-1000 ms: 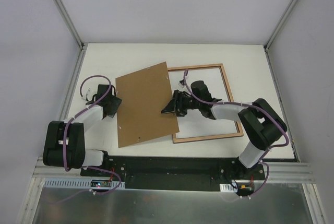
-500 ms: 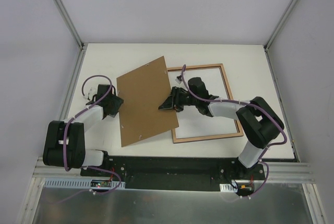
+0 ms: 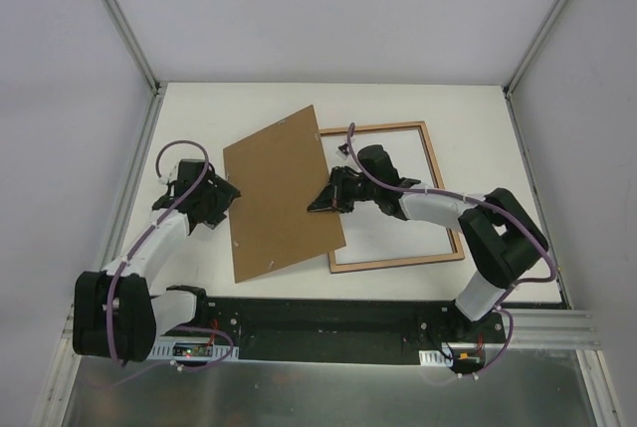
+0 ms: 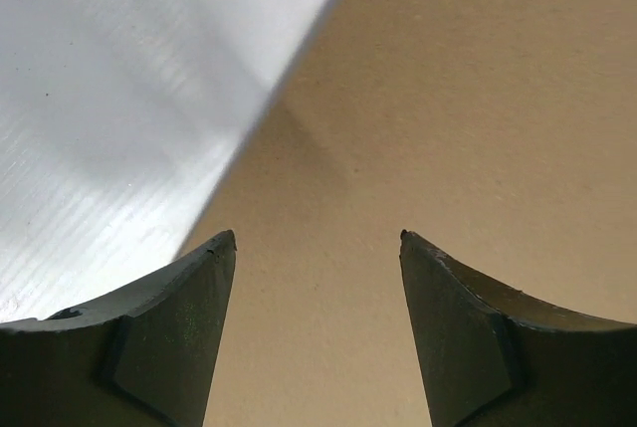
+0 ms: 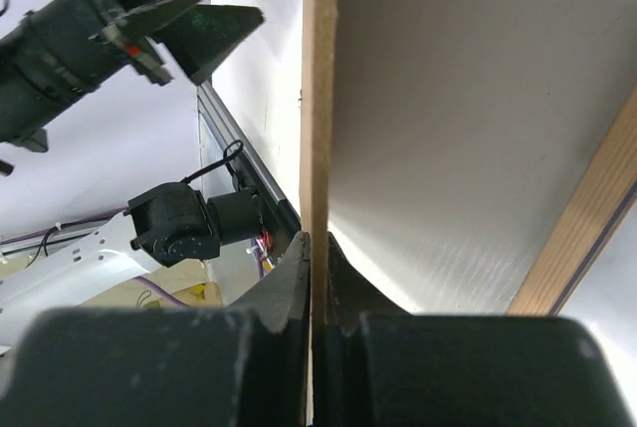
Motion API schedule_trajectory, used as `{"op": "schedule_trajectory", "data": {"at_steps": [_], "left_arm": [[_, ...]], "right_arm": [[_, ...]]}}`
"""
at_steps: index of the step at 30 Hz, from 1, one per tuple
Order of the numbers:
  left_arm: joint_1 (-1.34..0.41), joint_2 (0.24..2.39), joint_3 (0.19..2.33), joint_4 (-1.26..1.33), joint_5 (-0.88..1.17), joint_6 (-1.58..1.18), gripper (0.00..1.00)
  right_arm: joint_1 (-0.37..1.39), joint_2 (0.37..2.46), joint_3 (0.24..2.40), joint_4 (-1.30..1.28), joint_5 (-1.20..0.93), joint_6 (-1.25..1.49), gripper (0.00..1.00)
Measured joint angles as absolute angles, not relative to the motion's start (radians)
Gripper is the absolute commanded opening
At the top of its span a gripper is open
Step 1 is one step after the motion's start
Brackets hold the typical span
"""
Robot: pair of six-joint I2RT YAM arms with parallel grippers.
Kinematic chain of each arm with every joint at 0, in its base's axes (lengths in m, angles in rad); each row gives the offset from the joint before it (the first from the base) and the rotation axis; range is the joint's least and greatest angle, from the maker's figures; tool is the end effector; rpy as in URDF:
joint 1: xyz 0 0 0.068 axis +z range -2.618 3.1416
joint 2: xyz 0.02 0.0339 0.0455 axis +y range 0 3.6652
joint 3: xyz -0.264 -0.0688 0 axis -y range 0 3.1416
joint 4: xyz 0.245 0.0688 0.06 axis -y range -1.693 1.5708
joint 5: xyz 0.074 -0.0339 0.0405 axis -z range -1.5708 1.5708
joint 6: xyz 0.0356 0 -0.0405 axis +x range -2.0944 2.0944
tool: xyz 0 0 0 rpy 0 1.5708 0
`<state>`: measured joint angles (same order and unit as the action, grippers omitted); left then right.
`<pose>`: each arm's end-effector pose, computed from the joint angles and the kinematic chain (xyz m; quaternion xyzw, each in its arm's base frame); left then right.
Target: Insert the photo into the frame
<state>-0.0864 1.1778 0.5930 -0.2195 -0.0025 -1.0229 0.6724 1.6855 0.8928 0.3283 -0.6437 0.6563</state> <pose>0.2315 -0.0200 0.1932 -0.4190 0.8274 -0.1959 0.3185 0.2656 0.2388 0.1975 -0.1727 0.8058 0.5192 0.2265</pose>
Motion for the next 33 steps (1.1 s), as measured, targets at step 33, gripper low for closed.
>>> {"op": "schedule_trajectory", "data": {"at_steps": [33], "left_arm": [[-0.655,1.779,1.27,-0.388,-0.104,-0.894,0.49]], "right_arm": [[-0.299,0.932,0.772,-0.042,-0.876,0.634,0.0]]}}
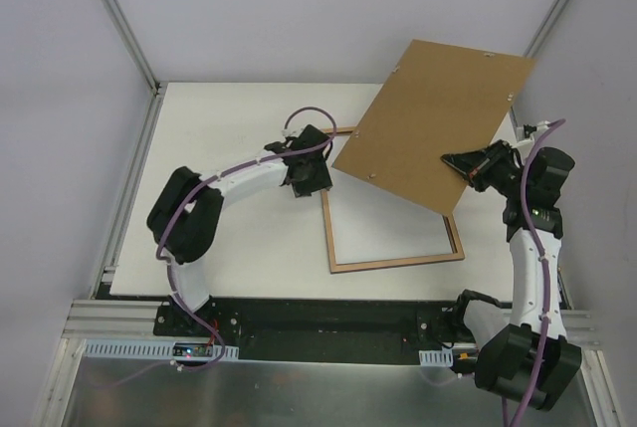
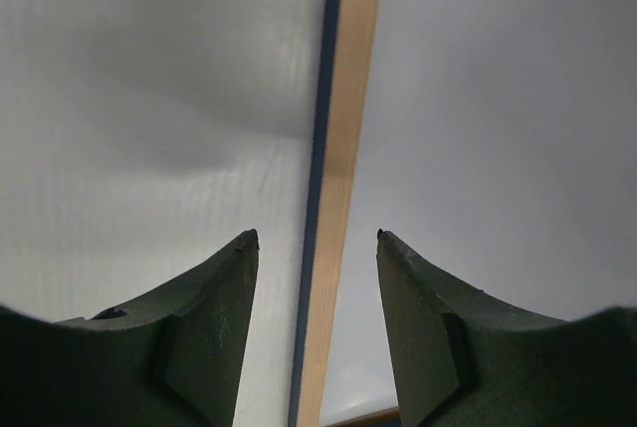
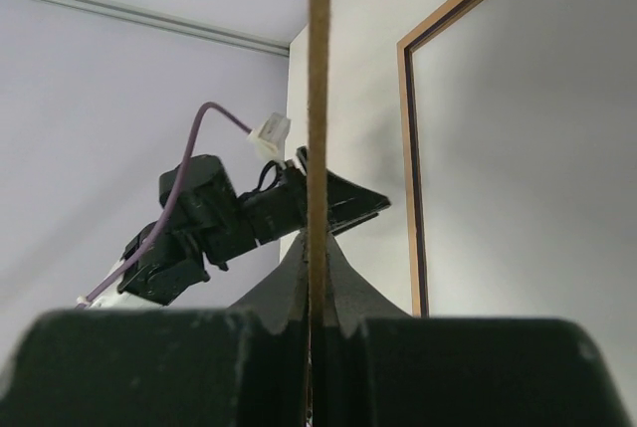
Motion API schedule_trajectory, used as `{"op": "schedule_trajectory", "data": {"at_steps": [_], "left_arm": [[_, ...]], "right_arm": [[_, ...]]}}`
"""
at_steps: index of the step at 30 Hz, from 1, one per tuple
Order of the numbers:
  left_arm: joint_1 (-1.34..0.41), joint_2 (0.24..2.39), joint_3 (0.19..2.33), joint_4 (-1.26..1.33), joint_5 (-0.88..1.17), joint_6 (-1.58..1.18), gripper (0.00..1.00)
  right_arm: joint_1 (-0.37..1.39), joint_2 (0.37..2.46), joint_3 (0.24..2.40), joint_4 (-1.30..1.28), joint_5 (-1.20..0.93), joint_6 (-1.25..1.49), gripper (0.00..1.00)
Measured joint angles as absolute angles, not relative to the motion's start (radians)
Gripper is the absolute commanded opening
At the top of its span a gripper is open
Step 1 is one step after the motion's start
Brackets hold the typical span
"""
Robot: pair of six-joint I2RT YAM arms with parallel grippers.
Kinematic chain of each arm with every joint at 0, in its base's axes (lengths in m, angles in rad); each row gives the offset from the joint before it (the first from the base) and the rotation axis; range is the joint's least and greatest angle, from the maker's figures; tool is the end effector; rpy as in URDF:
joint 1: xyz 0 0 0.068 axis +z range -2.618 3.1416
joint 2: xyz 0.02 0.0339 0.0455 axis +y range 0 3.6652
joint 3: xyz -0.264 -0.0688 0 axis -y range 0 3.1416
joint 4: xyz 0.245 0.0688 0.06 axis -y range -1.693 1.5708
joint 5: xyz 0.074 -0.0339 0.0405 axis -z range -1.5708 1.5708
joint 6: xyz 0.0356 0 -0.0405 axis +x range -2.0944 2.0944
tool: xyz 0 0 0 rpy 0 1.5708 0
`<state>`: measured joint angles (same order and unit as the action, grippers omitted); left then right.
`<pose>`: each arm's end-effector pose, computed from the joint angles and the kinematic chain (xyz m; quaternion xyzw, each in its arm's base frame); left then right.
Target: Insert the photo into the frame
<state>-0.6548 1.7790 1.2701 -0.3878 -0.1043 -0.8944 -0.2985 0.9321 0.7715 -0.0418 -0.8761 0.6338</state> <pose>0.3085 -0.2322 0.2194 -0.1298 0.9336 -0.1958 0.2704 0.2077 -0.0353 0.3261 0.0759 0.7474 0.4196 0.5095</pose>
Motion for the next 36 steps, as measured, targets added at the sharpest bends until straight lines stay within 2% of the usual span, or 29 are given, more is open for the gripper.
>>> {"op": "schedule_trajectory", "data": {"at_steps": [8,12,19,23,29,36], "left_arm": [[-0.719,1.942,1.362,-0.409,-0.081,-0.87,0.46],[-0.719,1.947,1.363,-0.411,-0.081,-0.865,0.39],[-0.719,1.957,1.364,-0.416,-0.087,-0.842,0.2],[-0.71,1.956,1.361,-0.413,-0.086,-0.806,0.15],[-0.649,1.894,1.264,-0.379,-0.069,-0.734,0.09],[-0.51,1.783,1.131,-0.394,-0.048,-0.58,0.06]], "right_arm": [[-0.304,0.944,0.801,-0.065,-0.881,0.639,0.0],[-0.305,0.953,0.808,-0.065,-0.881,0.639,0.0],[-0.305,0.972,0.81,-0.065,-0.881,0.635,0.0],[-0.305,0.994,0.81,-0.066,-0.883,0.625,0.0],[-0.285,1.011,0.809,-0.062,-0.89,0.604,0.0],[-0.113,1.047,0.78,-0.039,-0.89,0.545,0.0]]}}
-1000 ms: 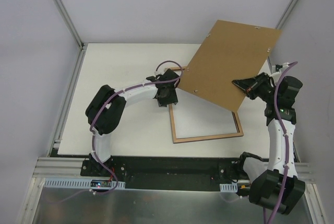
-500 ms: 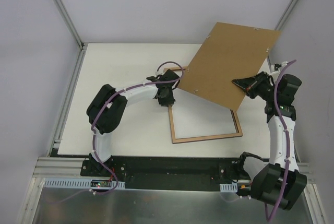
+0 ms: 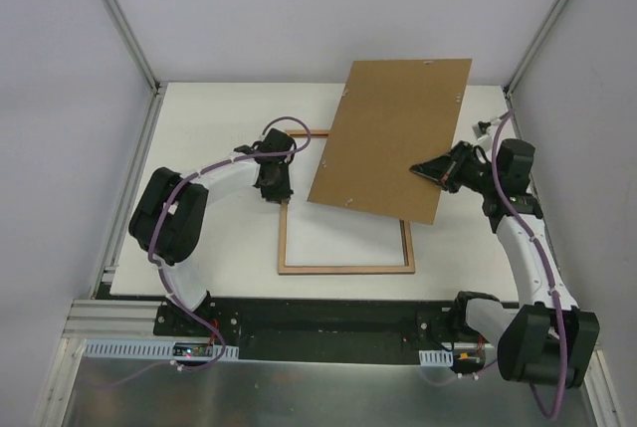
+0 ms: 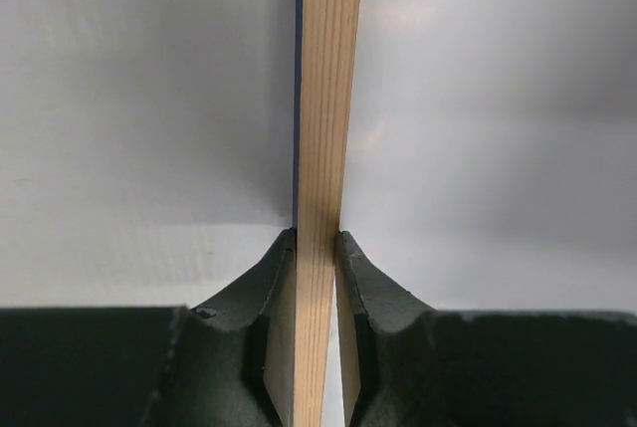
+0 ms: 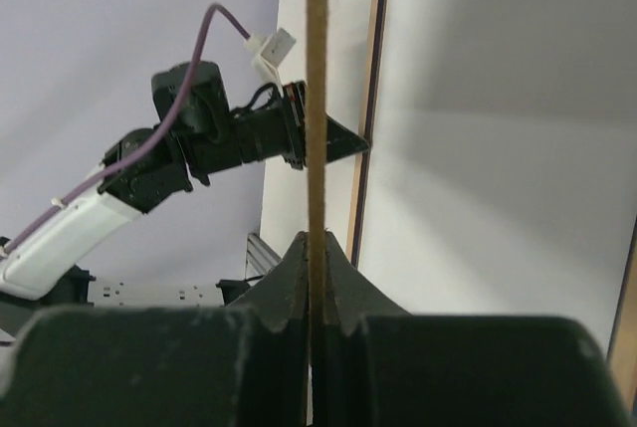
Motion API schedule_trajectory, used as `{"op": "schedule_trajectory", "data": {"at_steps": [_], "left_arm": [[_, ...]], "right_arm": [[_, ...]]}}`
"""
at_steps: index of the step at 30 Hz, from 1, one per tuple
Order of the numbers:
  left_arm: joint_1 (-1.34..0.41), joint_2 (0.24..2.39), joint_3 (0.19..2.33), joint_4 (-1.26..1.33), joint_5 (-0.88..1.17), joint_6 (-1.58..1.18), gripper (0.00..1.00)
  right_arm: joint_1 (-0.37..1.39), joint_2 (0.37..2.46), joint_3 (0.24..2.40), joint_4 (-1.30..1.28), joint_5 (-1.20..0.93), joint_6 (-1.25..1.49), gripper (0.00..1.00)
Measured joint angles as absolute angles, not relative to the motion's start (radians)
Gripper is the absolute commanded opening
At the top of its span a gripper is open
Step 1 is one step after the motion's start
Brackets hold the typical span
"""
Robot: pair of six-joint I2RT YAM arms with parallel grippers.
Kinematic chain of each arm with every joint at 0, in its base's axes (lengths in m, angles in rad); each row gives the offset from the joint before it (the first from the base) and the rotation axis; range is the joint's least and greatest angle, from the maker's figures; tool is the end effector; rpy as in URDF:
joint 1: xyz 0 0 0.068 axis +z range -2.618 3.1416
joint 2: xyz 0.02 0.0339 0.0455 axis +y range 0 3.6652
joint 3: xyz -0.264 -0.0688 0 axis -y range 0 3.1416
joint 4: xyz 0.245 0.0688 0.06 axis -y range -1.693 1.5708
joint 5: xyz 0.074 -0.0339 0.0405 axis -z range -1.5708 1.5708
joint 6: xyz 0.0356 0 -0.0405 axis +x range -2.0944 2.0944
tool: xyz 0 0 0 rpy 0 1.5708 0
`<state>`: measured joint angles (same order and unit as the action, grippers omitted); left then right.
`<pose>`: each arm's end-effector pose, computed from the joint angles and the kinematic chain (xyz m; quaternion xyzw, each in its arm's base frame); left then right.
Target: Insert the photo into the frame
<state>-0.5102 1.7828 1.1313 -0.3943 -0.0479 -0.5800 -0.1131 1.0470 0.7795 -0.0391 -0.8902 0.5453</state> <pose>0.3164 -0.1751 0.1759 -0.0399 0.9647 -0.1147 0.2338 0.2336 0.0013 0.3061 -0.0053 0.7713 0.4536 0.4464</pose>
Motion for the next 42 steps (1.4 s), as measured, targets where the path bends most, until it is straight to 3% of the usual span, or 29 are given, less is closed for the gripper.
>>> {"op": "schedule_trajectory", "data": {"at_steps": [10,15,25,34,42], "left_arm": [[-0.436,1.769,1.126,-0.441,-0.056,-0.423,0.02],[-0.43,1.772,1.135,-0.458,-0.054,-0.396,0.15],[-0.43,1.773,1.136,-0.461,-0.051,-0.404,0.2],[-0.43,1.769,1.136,-0.511,-0.034,-0.429,0.35],[-0.423,1.673,1.117,-0.533,-0.087,-0.493,0.37]], "right_arm": [[0.076,1.061,0.624,0.021,-0.876,0.502,0.0],[0.161,1.105,0.559,0.065,-0.877,0.481,0.0],[0.181,1.224,0.532,0.163,-0.857,0.487,0.01],[0.195,1.279,0.533,0.213,-0.857,0.507,0.0],[0.195,1.28,0.533,0.227,-0.859,0.514,0.0]]}}
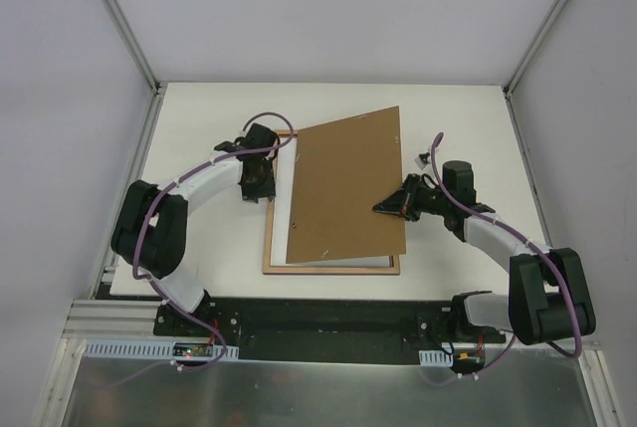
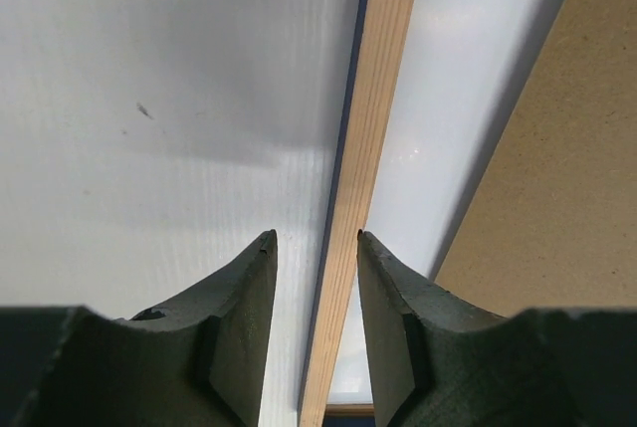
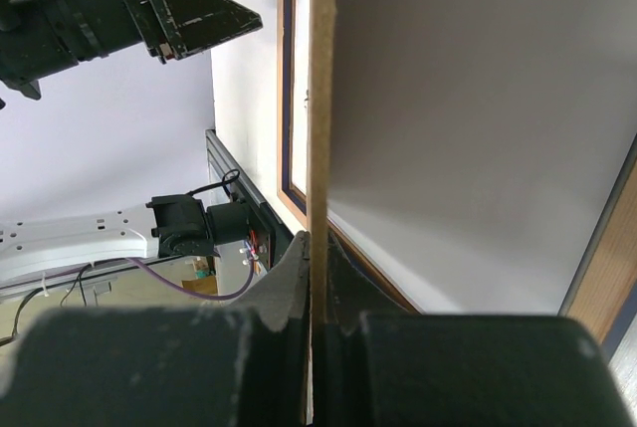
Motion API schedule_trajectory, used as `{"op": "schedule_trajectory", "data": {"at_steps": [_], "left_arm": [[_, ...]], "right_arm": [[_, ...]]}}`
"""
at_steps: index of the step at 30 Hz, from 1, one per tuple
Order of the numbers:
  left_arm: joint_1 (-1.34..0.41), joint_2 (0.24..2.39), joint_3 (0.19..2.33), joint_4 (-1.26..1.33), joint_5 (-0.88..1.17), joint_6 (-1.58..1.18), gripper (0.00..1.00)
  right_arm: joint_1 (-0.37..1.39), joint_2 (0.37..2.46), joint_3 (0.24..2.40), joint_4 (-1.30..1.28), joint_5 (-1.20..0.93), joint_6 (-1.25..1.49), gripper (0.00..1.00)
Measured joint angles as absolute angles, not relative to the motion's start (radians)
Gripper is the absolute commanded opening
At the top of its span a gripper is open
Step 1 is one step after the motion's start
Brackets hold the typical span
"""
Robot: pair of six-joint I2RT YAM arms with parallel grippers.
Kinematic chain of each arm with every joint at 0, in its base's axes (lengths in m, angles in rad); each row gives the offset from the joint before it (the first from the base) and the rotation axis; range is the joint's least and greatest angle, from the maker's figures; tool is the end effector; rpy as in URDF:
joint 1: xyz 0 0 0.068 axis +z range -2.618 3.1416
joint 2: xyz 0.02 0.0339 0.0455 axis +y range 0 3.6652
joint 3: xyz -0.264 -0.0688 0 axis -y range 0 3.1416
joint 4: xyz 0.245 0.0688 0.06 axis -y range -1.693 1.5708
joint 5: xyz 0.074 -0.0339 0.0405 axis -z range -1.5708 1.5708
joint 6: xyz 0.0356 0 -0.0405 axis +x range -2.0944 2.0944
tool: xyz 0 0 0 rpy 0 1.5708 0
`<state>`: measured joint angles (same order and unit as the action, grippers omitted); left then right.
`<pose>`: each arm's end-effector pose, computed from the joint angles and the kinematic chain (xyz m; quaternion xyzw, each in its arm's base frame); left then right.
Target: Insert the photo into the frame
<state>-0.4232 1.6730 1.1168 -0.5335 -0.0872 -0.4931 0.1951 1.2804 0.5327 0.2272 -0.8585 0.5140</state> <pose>0.3089 -0.1357 0.2007 -0.0443 0.9693 -0.0673 0.2322 0.2393 0.0748 0.1955 -0.0811 0.8099 0.4960 0.3025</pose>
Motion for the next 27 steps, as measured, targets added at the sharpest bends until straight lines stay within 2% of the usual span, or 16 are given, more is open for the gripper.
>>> {"op": "schedule_trajectory", "data": {"at_steps": [6,17,27], "left_arm": [[-0.395,1.634,1.098,-0.535,-0.118,-0.524,0.35],[-0.384,1.67,1.069,-0.532,-0.131,-0.545,0.22],[-0.384,1.716,1.057,-0.505,-0.106,-0.563,0.17]], "right_arm": [[0.195,1.28,0.533,0.231,-0.859,0.517,0.0],[0.196,1.28,0.533,0.244,-0.86,0.534,0.0],[0.242,1.319,0.533,0.277,-0.854,0.55,0.0]]}}
